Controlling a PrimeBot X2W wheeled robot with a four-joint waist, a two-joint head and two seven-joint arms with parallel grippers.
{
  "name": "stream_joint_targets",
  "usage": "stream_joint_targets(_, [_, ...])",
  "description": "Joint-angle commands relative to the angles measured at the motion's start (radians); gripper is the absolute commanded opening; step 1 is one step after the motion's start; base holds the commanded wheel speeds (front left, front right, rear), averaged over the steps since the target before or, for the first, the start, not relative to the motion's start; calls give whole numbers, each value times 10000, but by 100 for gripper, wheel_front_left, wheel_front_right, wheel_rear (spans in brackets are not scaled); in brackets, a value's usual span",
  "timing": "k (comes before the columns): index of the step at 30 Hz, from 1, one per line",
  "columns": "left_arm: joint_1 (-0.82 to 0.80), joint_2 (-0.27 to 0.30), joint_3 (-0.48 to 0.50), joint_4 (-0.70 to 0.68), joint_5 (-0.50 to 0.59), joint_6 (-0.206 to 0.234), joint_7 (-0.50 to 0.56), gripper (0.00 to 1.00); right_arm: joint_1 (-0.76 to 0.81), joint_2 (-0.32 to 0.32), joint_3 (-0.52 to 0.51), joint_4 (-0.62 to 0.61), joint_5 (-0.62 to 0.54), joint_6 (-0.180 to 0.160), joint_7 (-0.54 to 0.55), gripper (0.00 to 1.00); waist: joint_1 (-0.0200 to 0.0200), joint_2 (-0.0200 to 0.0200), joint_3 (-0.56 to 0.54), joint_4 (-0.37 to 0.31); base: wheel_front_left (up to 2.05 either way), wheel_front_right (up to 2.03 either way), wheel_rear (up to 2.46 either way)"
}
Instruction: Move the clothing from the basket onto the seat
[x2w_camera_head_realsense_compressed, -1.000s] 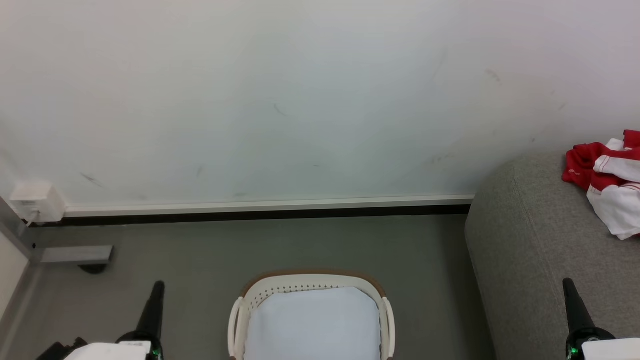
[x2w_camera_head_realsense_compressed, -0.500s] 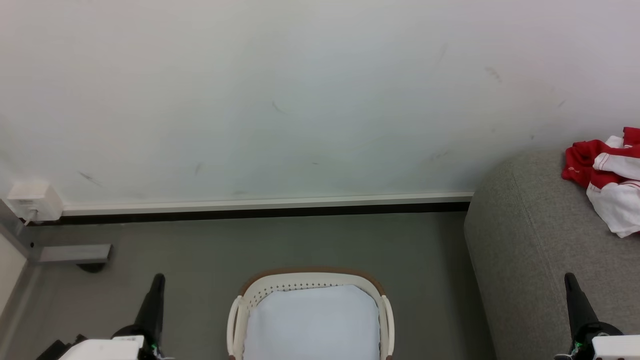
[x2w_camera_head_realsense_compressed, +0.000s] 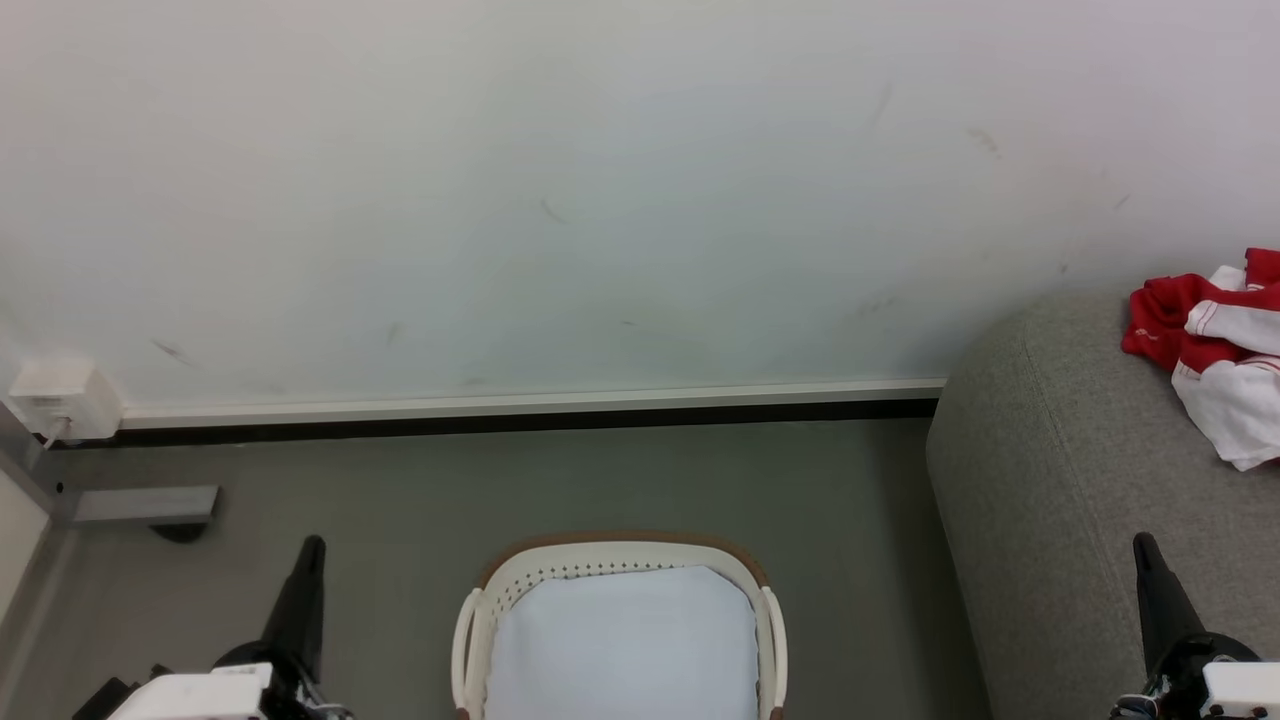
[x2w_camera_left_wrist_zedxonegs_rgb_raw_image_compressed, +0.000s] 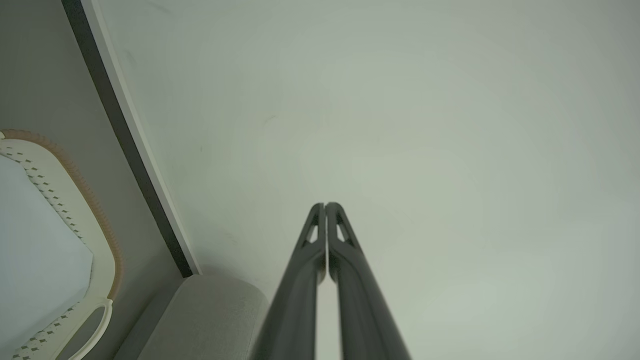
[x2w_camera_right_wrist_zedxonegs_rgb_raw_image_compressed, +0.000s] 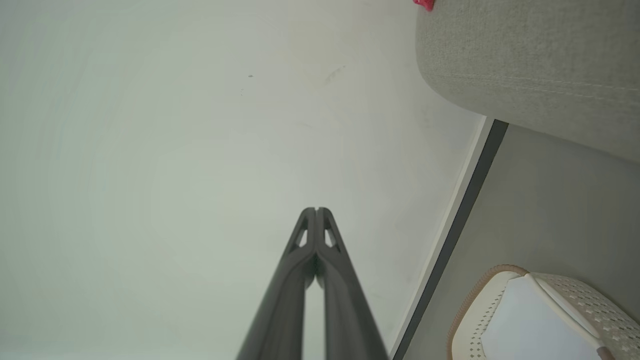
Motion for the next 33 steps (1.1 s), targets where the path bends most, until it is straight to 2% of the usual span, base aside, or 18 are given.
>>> stream_joint_targets(1, [-109, 7, 48, -60, -280, 10, 82, 0, -149, -84, -59, -78, 244, -21, 46, 0, -1, 0, 10, -4, 0, 0, 0])
stream_joint_targets(33, [-100, 11, 38, -56, -240, 10, 74, 0, -146, -81, -53, -67, 189, -21, 41, 0, -1, 0, 10, -4, 0, 0, 0])
